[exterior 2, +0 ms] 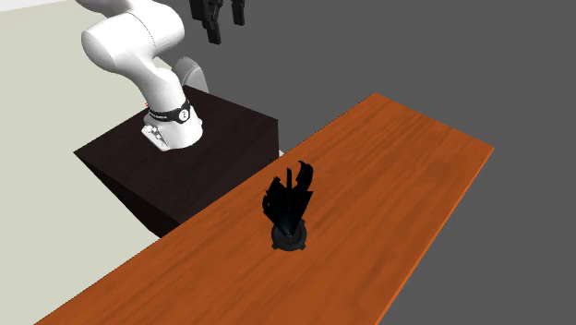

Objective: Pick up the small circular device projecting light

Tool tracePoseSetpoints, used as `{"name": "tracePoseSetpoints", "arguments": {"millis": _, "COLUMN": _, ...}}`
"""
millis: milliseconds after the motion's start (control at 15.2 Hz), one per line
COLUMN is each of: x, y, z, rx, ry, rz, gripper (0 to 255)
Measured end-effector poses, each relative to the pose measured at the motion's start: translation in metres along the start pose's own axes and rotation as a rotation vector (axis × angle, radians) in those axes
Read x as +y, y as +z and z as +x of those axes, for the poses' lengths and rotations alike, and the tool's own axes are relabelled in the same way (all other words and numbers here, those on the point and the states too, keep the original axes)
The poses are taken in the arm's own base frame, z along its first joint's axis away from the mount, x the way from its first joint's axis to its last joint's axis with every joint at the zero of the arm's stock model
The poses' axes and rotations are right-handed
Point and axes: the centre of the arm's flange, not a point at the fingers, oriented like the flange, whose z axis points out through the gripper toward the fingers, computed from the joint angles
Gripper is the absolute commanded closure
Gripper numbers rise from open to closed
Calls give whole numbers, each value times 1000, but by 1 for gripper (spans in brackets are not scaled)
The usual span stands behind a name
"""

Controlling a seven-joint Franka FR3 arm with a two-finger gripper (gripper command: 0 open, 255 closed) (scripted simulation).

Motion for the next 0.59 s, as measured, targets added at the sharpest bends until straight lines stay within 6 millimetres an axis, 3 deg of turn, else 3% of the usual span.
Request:
{"name": "tracePoseSetpoints", "arguments": {"millis": 198, "x": 14, "y": 1, "z": 7, "rx": 0, "ry": -33, "rz": -1, "gripper": 0}}
{"name": "tracePoseSetpoints", "arguments": {"millis": 594, "x": 80, "y": 8, "z": 44, "rx": -2, "ry": -197, "rz": -10, "gripper": 0}}
